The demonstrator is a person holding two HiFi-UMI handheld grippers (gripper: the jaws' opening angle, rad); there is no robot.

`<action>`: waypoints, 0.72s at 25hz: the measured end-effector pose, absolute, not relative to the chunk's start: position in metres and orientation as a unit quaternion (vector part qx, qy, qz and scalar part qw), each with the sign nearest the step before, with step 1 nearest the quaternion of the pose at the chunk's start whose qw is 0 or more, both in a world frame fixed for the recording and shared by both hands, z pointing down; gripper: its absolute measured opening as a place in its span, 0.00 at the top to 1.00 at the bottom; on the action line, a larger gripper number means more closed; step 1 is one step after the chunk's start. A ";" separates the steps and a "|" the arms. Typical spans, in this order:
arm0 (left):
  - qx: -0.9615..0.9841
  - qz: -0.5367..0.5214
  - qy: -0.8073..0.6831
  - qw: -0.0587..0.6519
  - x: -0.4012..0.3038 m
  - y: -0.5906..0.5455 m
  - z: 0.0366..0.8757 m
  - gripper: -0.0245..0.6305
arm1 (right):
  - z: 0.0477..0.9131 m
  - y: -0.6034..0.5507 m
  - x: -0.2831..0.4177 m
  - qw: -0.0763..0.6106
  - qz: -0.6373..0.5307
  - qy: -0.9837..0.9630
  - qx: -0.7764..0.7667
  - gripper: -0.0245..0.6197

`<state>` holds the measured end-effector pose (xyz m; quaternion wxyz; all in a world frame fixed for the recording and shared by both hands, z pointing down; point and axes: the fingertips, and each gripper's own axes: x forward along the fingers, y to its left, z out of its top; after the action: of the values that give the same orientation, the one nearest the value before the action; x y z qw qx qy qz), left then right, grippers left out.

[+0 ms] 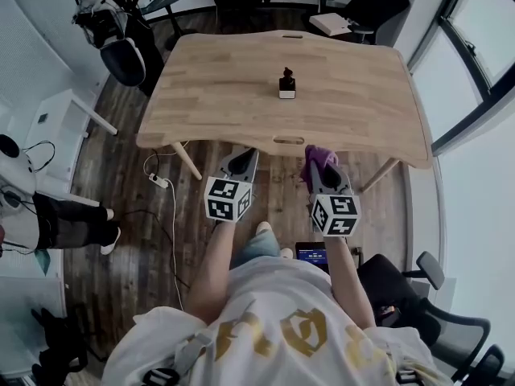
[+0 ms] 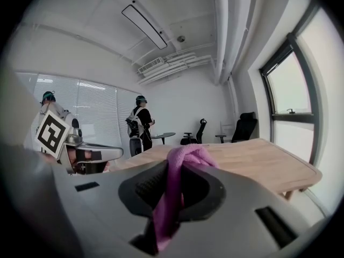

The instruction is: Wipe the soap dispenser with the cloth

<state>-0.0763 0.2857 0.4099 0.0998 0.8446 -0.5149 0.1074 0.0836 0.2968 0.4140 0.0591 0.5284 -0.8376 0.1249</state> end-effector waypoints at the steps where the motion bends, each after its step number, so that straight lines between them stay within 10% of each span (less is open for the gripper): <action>1: 0.843 0.107 -0.517 0.102 -0.077 0.284 0.411 0.95 | 0.416 0.296 0.083 0.060 0.125 -0.838 0.527 0.88; 18: 0.855 0.082 -0.499 0.116 -0.045 0.152 0.424 0.95 | 0.432 0.178 0.123 0.081 0.130 -0.819 0.553 0.88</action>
<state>-0.0449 0.1524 0.4242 0.1163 0.8547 -0.4992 0.0825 0.1233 0.1782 0.4319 0.0810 0.5531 -0.8189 0.1301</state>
